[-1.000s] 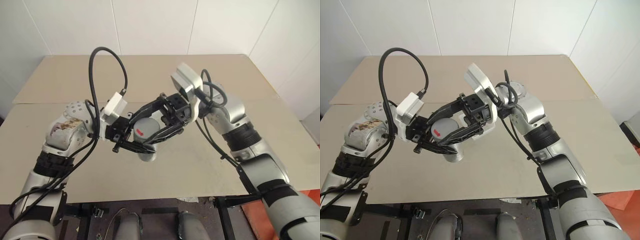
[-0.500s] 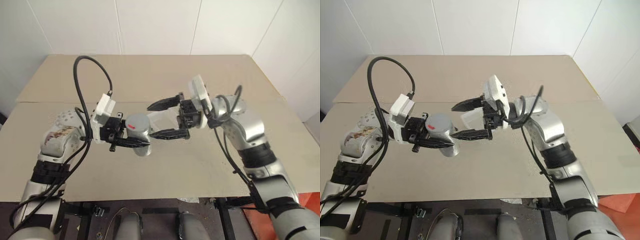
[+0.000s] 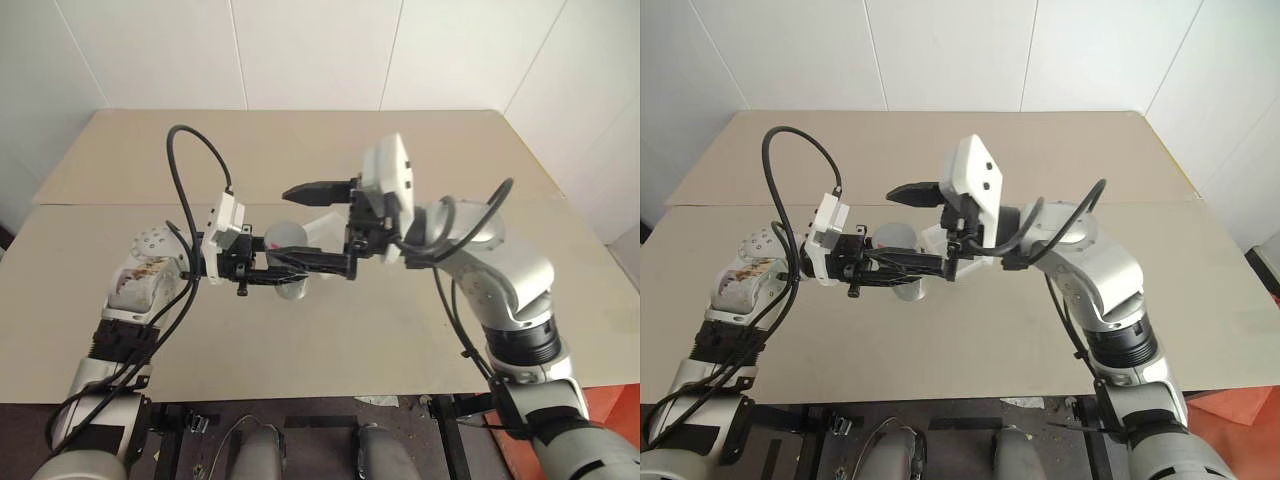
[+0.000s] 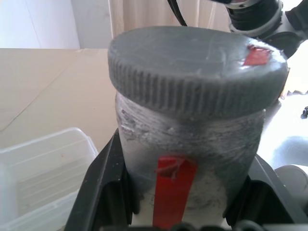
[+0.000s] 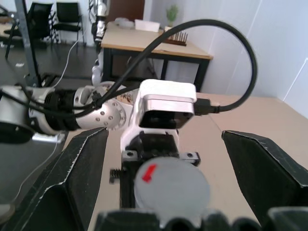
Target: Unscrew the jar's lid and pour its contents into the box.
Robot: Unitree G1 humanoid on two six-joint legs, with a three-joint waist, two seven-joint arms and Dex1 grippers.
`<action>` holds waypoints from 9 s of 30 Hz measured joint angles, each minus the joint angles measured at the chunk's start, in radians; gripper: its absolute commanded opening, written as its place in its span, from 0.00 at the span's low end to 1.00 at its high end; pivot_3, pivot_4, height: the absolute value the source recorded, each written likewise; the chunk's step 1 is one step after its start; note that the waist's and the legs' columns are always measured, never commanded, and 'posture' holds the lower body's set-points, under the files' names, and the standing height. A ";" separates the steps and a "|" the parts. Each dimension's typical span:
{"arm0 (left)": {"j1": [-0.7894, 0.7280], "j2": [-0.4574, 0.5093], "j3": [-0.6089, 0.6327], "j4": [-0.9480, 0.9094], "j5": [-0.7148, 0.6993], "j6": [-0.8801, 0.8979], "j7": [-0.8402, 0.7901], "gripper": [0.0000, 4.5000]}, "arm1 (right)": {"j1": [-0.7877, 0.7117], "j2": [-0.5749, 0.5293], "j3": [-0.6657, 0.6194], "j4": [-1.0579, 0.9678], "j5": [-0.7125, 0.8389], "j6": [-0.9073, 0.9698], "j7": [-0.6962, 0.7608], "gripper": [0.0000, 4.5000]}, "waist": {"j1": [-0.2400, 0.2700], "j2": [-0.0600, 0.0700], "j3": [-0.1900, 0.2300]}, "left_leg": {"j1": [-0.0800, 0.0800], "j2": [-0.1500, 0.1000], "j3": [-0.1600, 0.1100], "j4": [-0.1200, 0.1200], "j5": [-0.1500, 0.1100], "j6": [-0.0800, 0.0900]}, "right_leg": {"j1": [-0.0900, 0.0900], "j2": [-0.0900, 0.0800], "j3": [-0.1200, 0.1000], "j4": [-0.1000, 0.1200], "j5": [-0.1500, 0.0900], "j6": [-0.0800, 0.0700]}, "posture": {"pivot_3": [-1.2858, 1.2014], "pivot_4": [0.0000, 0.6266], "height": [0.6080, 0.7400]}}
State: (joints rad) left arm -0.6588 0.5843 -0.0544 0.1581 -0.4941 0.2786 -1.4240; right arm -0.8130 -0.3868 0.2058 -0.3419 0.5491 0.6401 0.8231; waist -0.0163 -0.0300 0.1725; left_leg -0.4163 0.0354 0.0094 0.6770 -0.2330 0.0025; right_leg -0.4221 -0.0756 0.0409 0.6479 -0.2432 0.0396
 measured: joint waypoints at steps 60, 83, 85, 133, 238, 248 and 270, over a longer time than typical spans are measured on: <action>0.022 0.002 0.049 -0.001 -0.005 -0.021 0.027 0.43 | -0.043 0.068 0.056 0.091 -0.138 -0.048 0.001 0.98 | -0.002 0.000 0.000 | 0.000 0.000 0.000 0.000 0.000 0.000 | 0.000 0.000 0.000 0.000 0.000 0.000 | 0.52 0.24 1.00; 0.038 0.037 0.054 -0.016 -0.006 -0.012 0.026 0.43 | -0.040 0.061 0.042 0.196 -0.136 -0.071 0.048 0.98 | 0.000 0.000 0.000 | 0.000 0.000 0.000 0.000 0.000 0.000 | 0.000 0.000 0.000 0.000 0.000 0.000 | 0.52 0.24 1.00; 0.039 0.042 0.056 -0.016 -0.006 -0.012 0.029 0.43 | -0.036 0.048 0.038 0.191 -0.131 -0.073 0.054 0.98 | 0.000 0.000 0.000 | 0.000 0.000 0.000 0.000 0.000 0.000 | 0.000 0.000 0.000 0.000 0.000 0.000 | 0.52 0.24 1.00; 0.051 0.019 0.052 -0.049 -0.014 -0.016 0.022 0.43 | -0.004 0.040 0.035 0.027 -0.096 0.037 -0.017 0.98 | -0.001 0.000 0.000 | 0.000 0.000 0.000 0.000 0.000 0.000 | 0.000 0.000 0.000 0.000 0.000 0.000 | 0.52 0.24 1.00; -0.448 -0.102 -0.275 0.853 0.900 -0.809 1.263 0.43 | 0.212 -0.351 -0.178 -0.102 0.088 0.312 0.047 0.99 | 0.015 0.000 0.000 | -0.009 -0.002 -0.001 0.003 0.001 -0.001 | -0.003 -0.003 -0.003 0.001 0.001 0.002 | 0.52 0.24 1.00; -0.060 -0.086 0.024 0.157 0.284 -0.059 0.734 0.43 | 0.258 -0.356 -0.177 -0.090 0.020 0.135 0.071 0.99 | 0.002 0.000 0.000 | -0.004 -0.002 -0.003 0.004 0.001 -0.001 | 0.001 -0.002 -0.002 0.000 0.001 0.002 | 0.52 0.24 1.00; 0.127 -0.158 0.085 0.167 0.262 -0.096 0.794 0.99 | 0.275 -0.355 -0.177 -0.077 0.010 0.085 0.088 1.00 | 0.003 0.000 0.000 | -0.002 -0.002 -0.003 0.003 0.001 -0.001 | 0.002 -0.002 -0.001 0.000 0.001 0.002 | 0.52 0.24 1.00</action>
State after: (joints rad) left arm -0.5318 0.4262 0.0310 0.3247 -0.2318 0.1822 -0.6305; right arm -0.5379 -0.7418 0.0288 -0.4193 0.5590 0.7254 0.9112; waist -0.0131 -0.0303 0.1724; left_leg -0.4184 0.0331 0.0068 0.6803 -0.2324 0.0015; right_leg -0.4206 -0.0774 0.0398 0.6479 -0.2419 0.0418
